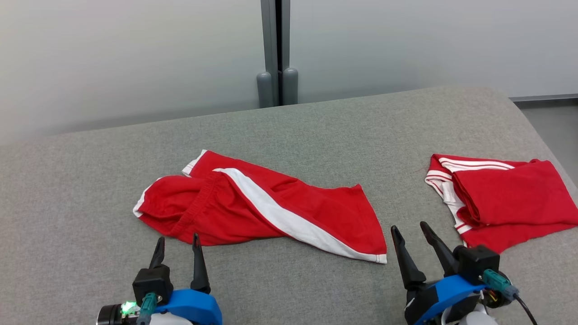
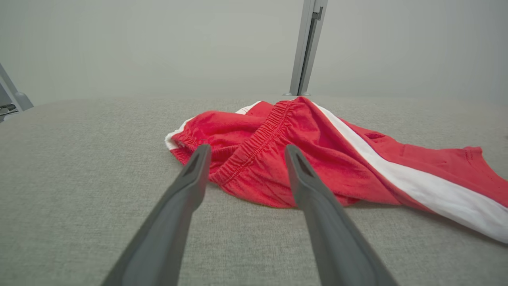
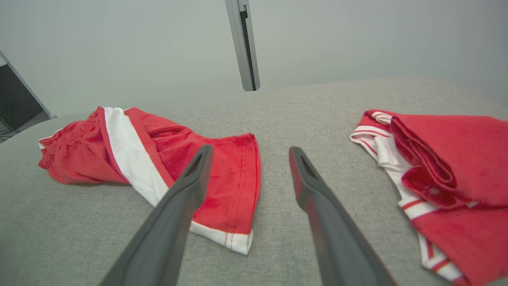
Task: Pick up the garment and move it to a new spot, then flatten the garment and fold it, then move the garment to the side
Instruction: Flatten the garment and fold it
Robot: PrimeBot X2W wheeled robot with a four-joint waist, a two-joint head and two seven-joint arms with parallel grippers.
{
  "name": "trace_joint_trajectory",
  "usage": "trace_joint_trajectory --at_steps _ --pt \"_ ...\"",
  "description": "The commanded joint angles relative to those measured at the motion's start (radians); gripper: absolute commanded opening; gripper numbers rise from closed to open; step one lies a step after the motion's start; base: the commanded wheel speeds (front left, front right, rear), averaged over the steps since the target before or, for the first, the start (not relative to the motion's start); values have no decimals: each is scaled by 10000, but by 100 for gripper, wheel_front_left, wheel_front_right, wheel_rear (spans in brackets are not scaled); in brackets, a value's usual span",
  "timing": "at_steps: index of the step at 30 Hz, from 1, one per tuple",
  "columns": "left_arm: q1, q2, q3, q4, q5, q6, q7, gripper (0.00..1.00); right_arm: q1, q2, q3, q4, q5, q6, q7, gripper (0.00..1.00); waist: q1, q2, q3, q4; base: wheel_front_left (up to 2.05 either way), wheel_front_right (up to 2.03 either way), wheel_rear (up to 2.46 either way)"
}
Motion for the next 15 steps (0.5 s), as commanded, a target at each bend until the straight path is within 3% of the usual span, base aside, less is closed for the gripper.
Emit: trace_joint_trajectory --at_steps 1,7,15 --pt "-18 -1 8 -8 58 -88 1 100 155 57 19 36 85 1 -29 100 2 0 -9 13 0 0 0" --pt "-723 -62 180 255 77 -671 1 100 -46 124 180 44 154 1 -29 100 2 0 264 -54 0 0 0" --pt "-3388 43 472 2704 -767 -2047 147 100 -398 16 371 102 296 1 -29 100 2 0 910 -411 0 0 0"
